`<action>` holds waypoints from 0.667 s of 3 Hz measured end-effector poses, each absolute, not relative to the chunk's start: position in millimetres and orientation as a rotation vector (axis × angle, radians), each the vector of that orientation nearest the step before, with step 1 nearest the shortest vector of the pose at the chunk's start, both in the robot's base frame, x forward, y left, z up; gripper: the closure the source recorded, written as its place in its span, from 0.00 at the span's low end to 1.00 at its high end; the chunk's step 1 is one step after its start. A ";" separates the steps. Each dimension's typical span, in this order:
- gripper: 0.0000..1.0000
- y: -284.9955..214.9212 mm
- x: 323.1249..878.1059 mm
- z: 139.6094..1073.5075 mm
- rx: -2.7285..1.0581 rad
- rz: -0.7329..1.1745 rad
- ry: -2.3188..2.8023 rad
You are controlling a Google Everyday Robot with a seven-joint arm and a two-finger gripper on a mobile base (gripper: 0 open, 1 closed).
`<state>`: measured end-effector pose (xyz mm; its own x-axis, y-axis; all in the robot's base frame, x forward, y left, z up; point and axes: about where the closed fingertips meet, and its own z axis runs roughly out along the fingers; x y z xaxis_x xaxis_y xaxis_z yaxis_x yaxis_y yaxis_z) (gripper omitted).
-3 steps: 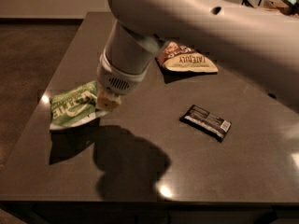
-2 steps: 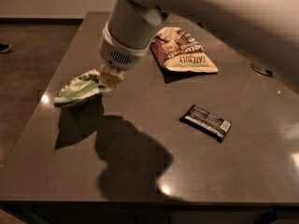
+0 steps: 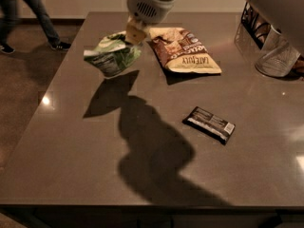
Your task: Move green jalapeno chip bag near brown chip bag
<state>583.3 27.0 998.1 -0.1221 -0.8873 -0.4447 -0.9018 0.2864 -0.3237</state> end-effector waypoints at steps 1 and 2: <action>0.82 -14.5 613.8 1009.8 -1.553 -0.061 2.039; 0.59 -47.5 636.7 1018.4 -1.537 -0.143 2.060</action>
Offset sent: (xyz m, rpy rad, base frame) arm 0.0822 -0.1193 0.0336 -0.1536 -0.0892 -0.1465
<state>636.7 -47.5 1018.4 -0.1866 -0.9105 -0.3690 -0.8510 0.3375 -0.4025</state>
